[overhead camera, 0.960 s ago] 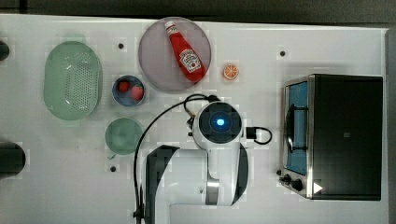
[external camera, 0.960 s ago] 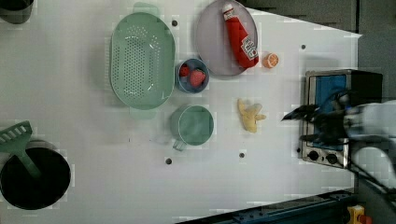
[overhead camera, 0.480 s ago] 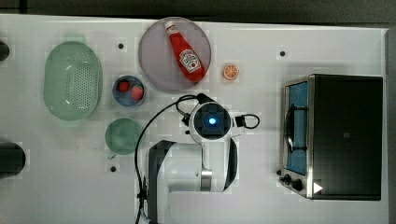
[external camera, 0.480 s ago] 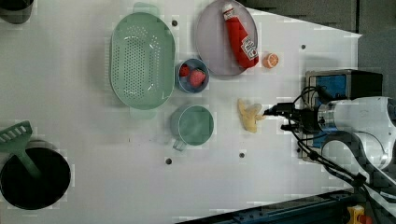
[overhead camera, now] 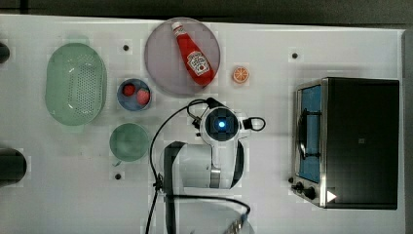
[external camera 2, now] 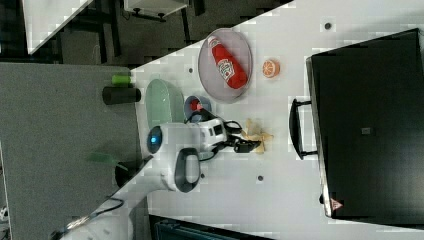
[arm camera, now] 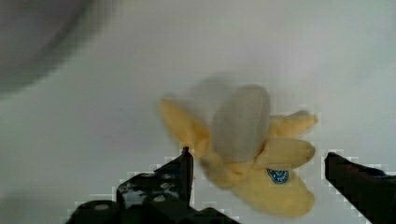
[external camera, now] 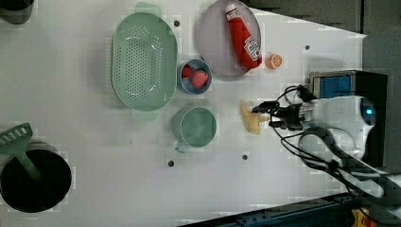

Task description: Pick Banana and place it in mug.

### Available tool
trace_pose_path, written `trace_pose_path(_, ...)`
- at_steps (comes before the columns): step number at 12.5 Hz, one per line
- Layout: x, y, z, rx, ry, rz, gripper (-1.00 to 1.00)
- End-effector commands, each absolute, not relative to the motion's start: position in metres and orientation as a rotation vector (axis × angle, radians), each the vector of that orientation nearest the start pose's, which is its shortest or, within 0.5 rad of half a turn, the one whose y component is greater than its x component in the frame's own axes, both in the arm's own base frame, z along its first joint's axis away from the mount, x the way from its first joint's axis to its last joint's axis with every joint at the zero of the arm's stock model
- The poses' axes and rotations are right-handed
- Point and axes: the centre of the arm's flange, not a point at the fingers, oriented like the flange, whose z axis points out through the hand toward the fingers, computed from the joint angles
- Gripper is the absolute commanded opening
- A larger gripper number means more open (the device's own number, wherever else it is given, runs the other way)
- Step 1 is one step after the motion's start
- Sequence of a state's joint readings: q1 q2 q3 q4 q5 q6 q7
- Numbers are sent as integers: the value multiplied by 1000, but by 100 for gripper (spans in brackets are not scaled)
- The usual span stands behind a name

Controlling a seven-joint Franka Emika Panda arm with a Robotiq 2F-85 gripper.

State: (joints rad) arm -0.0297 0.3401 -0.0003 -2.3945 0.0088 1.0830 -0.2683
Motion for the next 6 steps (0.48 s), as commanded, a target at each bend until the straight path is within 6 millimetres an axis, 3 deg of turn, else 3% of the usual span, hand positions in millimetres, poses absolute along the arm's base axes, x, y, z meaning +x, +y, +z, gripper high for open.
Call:
trace_pose_path(1,485,-18,153,-3045,828,64,100)
trace_pose_path(2,484,-17,148,-3045,825,65,93)
trace_pose_path(6,485,-21,145,-3042,836,40,-4)
